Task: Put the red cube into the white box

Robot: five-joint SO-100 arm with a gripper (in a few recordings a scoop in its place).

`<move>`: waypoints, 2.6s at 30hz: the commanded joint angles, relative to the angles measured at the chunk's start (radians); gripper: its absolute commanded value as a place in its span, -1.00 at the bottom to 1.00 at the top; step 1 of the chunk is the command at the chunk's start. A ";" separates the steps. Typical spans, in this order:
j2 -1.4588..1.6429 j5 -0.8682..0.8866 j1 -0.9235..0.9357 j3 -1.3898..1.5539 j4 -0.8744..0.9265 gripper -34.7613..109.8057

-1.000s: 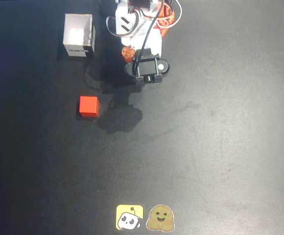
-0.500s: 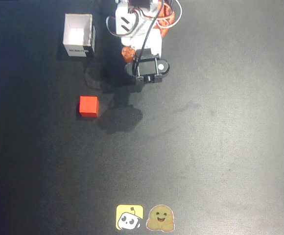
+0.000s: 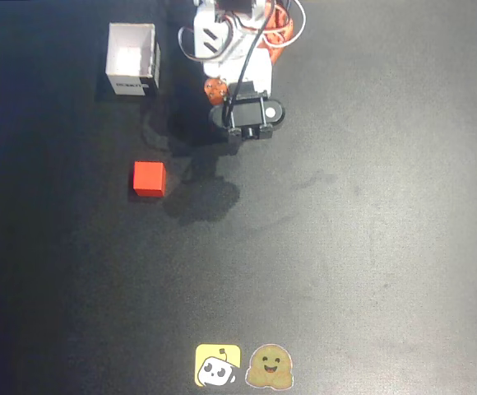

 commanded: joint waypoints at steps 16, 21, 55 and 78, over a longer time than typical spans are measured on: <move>-0.008 0.005 0.054 -0.074 0.023 -0.52; -0.163 0.005 0.087 -0.193 0.003 -0.52; -1.184 -0.100 0.592 -0.735 -0.206 -0.52; -1.282 -0.067 0.462 -0.853 -0.229 -0.52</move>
